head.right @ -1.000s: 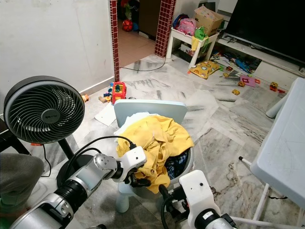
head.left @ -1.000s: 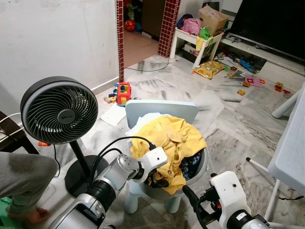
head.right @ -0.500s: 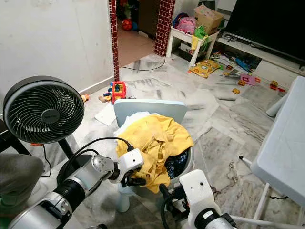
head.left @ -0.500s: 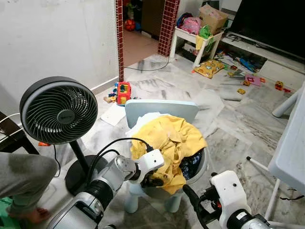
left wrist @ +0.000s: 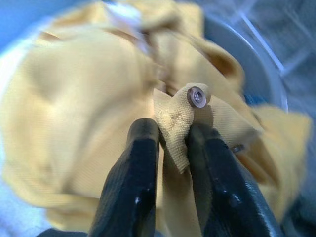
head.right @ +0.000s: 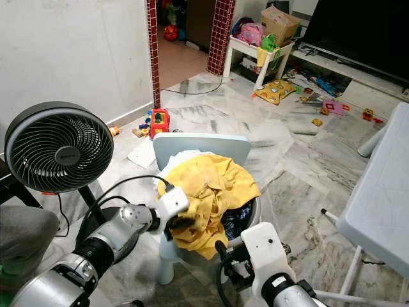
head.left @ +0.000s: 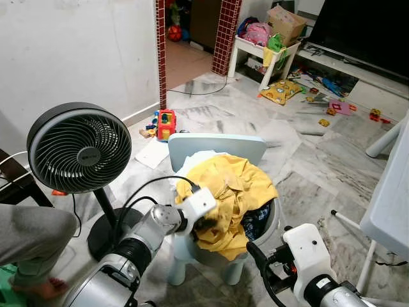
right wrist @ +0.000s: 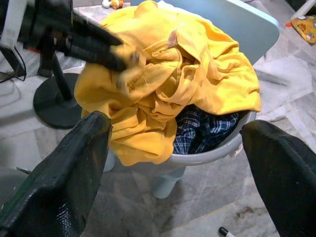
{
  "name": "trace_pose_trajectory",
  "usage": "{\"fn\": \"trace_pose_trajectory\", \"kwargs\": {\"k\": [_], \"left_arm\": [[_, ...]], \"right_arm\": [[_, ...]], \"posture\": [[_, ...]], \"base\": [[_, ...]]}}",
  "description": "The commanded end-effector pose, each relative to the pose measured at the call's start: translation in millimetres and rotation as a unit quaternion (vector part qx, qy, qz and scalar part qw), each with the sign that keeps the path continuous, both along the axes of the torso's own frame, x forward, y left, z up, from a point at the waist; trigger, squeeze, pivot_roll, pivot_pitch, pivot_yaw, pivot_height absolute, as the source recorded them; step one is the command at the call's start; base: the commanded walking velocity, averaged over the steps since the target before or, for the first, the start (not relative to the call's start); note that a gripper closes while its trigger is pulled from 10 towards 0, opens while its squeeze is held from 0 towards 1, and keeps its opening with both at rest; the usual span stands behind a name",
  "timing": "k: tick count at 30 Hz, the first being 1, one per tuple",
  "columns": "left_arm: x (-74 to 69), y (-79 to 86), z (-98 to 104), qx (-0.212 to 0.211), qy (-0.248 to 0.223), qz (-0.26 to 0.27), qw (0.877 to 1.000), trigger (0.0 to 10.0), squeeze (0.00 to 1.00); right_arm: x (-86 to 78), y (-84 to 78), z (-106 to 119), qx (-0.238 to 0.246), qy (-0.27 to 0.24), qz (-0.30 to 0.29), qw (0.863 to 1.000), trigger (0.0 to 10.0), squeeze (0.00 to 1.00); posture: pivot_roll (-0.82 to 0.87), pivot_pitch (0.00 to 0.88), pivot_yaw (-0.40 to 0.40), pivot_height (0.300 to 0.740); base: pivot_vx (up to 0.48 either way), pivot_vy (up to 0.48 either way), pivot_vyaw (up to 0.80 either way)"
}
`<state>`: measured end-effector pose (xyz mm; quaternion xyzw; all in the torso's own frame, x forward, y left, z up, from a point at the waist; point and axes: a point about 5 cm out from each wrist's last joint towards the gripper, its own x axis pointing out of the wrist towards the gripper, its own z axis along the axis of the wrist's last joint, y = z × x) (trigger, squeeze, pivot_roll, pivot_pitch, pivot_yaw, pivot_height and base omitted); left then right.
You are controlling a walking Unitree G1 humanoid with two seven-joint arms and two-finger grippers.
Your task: Hang hanger
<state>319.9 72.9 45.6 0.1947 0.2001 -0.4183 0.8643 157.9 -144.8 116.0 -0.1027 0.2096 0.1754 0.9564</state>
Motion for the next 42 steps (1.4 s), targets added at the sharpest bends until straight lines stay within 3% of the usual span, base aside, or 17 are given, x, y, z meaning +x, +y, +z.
{"fn": "trace_pose_trajectory", "kwargs": {"k": [1, 7, 14, 16, 17, 20, 21, 25, 28, 30, 31, 33, 38, 42], "left_arm": [[10.0, -3.3, 20, -0.059, -0.041, 0.030, 0.997, 0.0, 0.00], [4.4, -3.7, 38, -0.159, -0.087, 0.059, 0.982, 0.0, 0.00], [-4.4, -2.7, 44, -0.195, -0.098, 0.068, 0.973, 0.0, 0.00], [-10.5, -4.6, 38, -0.188, -0.072, 0.059, 0.978, 0.0, 0.00], [-16.8, -5.8, 30, -0.166, -0.041, 0.054, 0.984, 0.0, 0.00], [-21.4, -5.9, 21, -0.132, -0.008, 0.048, 0.990, 0.0, 0.00], [-20.2, -4.9, 16, -0.116, 0.008, 0.062, 0.991, 0.0, 0.00], [-12.2, -5.7, 21, -0.120, 0.005, 0.094, 0.988, 0.0, 0.00], [-4.5, -8.9, 28, -0.131, -0.016, 0.122, 0.984, 0.0, 0.00], [-0.3, -11.2, 38, -0.168, -0.036, 0.143, 0.975, 0.0, 0.00], [4.2, -14.1, 56, -0.203, -0.102, 0.147, 0.963, 0.0, 0.00], [5.9, -17.1, 73, -0.215, -0.170, 0.139, 0.952, 0.0, 0.00], [6.7, -21.5, 84, -0.221, -0.215, 0.126, 0.943, 0.0, 0.00], [7.3, -24.4, 83, -0.230, -0.217, 0.126, 0.940, 0.0, 0.00]], "right_arm": [[4.6, -5.1, 0, -0.007, -0.008, -0.011, 1.000, 10.0, 0.00], [16.7, -2.9, -2, -0.004, -0.020, -0.008, 1.000, 10.0, 0.00], [24.4, -3.4, -3, -0.004, -0.028, -0.006, 1.000, 10.0, 0.00], [26.0, -3.2, -4, -0.004, -0.029, -0.004, 1.000, 10.0, 0.00], [28.0, -3.2, -4, -0.004, -0.031, -0.003, 0.999, 10.0, 0.00], [29.7, -3.2, -4, -0.004, -0.033, -0.001, 0.999, 10.0, 0.00], [30.9, -3.6, -4, -0.005, -0.036, 0.000, 0.999, 10.0, 0.00], [31.4, -4.5, -5, -0.007, -0.037, 0.001, 0.999, 10.0, 0.00], [32.1, -6.3, -5, -0.011, -0.038, 0.001, 0.999, 10.0, 0.00], [32.4, -7.2, -5, -0.014, -0.041, 0.001, 0.999, 10.0, 0.00], [32.9, -8.5, -4, -0.017, -0.043, -0.001, 0.999, 10.0, 0.00], [33.1, -10.2, -5, -0.019, -0.045, -0.002, 0.999, 10.0, 0.00], [34.5, -11.3, -5, -0.021, -0.047, -0.002, 0.999, 10.0, 0.00], [36.6, -11.4, -6, -0.022, -0.049, -0.002, 0.999, 10.0, 0.00]], "posture": [[-0.08, 0.026, -0.087, 0.740], [-0.04, 0.011, -0.095, 0.740], [-0.01, 0.000, -0.103, 0.740], [-0.01, 0.000, -0.106, 0.740], [-0.01, 0.000, -0.106, 0.740], [0.00, 0.000, -0.108, 0.740], [0.00, 0.000, -0.109, 0.740], [0.00, 0.000, -0.112, 0.740], [-0.01, 0.000, -0.117, 0.740], [-0.01, 0.000, -0.118, 0.740], [-0.02, 0.000, -0.121, 0.740], [-0.02, 0.000, -0.124, 0.740], [-0.02, 0.000, -0.125, 0.740], [-0.01, 0.000, -0.124, 0.740]], "base": [[0.000, 0.000, 0.00], [0.000, 0.000, 0.00], [0.000, 0.000, 0.00], [0.000, 0.000, 0.00], [0.000, 0.000, 0.00], [0.000, 0.000, 0.00], [0.000, 0.000, 0.00], [0.000, 0.000, 0.00], [0.000, 0.000, 0.00], [0.000, 0.000, 0.00], [0.000, 0.000, 0.00], [0.000, 0.000, 0.00], [0.000, 0.000, 0.00], [0.000, 0.000, 0.00]]}}
